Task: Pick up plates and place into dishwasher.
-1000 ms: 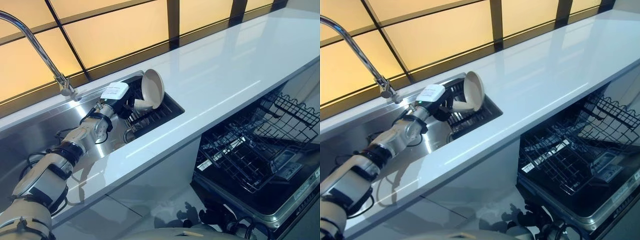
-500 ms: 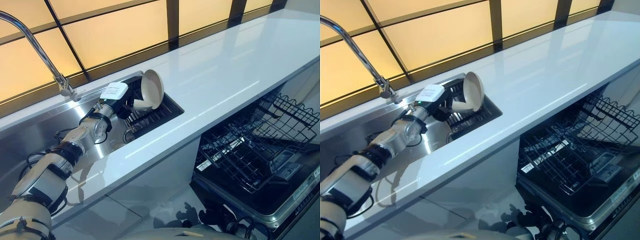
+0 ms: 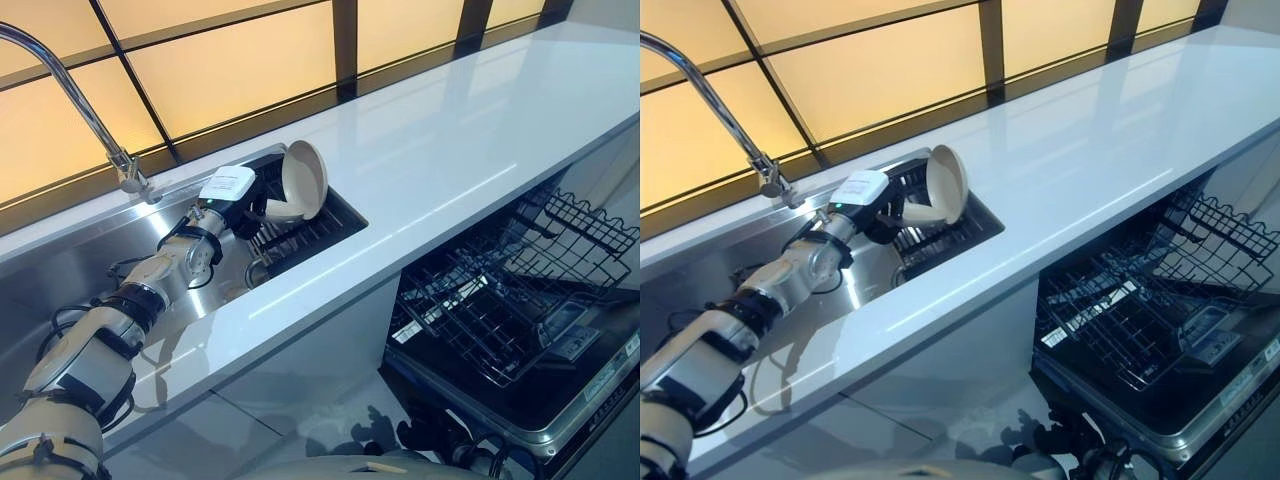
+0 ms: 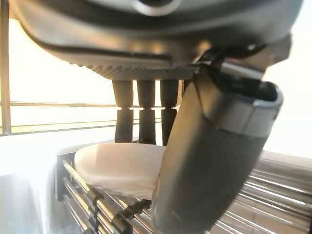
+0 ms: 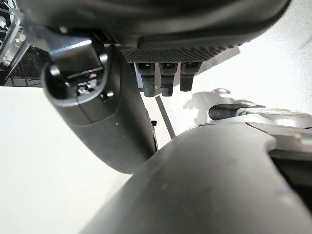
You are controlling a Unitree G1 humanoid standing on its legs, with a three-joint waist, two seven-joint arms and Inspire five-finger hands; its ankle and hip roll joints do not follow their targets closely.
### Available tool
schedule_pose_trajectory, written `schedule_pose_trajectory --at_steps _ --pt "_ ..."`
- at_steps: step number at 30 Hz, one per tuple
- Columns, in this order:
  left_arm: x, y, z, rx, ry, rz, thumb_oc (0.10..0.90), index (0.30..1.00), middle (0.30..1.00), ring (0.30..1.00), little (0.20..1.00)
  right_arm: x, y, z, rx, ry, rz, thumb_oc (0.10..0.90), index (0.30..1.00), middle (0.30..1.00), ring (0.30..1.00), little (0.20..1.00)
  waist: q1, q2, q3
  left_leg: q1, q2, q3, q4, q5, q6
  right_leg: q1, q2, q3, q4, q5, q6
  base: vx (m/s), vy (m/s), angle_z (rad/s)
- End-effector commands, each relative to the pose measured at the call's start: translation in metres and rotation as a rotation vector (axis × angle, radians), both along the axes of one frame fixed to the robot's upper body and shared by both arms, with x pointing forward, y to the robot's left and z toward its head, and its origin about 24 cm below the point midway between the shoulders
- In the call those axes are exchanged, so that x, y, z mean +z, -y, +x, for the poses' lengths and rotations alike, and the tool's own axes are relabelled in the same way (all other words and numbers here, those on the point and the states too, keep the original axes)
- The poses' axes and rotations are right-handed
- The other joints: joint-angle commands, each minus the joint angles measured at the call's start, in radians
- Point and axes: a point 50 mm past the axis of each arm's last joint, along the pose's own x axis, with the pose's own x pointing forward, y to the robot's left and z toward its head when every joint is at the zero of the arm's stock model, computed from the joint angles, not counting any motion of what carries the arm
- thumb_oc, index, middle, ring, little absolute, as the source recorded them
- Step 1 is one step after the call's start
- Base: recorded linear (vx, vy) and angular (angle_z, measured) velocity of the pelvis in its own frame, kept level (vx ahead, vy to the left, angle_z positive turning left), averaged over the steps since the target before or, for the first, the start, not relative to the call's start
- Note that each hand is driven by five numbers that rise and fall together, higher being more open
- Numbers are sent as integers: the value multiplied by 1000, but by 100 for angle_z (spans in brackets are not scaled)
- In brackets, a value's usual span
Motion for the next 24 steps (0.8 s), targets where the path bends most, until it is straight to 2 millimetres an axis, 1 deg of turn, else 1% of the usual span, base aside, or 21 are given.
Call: schedule_pose_trajectory --at_steps 1,2,3,13,16,24 --pt "52 -30 11 97 197 11 232 413 413 413 332 -3 -3 -13 14 -11 14 800 900 900 900 900 -14 4 -63 -21 -33 37 9 -96 27 38 22 -23 6 -111 63 0 0 0" --pt "52 -31 11 101 199 11 385 545 545 545 485 -3 -3 -13 15 -12 14 800 900 900 900 900 -14 3 -63 -22 -33 37 9 -96 27 38 21 -23 6 -111 63 0 0 0" --pt "51 -32 11 109 203 10 800 900 900 900 900 -3 -3 -14 16 -13 14 800 900 900 900 900 -14 3 -63 -22 -33 37 9 -96 27 37 21 -22 6 -110 63 0 0 0" --pt "39 -46 12 188 140 2 800 900 900 900 900 -3 -1 -15 17 -20 7 800 900 900 900 900 -22 3 -60 -22 -33 44 9 -96 28 34 21 -17 6 -108 65 0 0 0" --pt "32 -54 11 227 116 8 800 900 900 900 900 -3 -1 -15 20 -23 5 800 900 900 900 900 -28 2 -59 -23 -32 49 9 -94 27 32 21 -13 6 -107 66 0 0 0" --pt "27 -61 11 273 93 20 800 900 900 900 900 -2 5 -20 19 -30 -6 800 900 900 900 900 -39 6 -50 -21 -31 59 9 -93 26 31 21 -5 6 -104 67 23 8 -1"
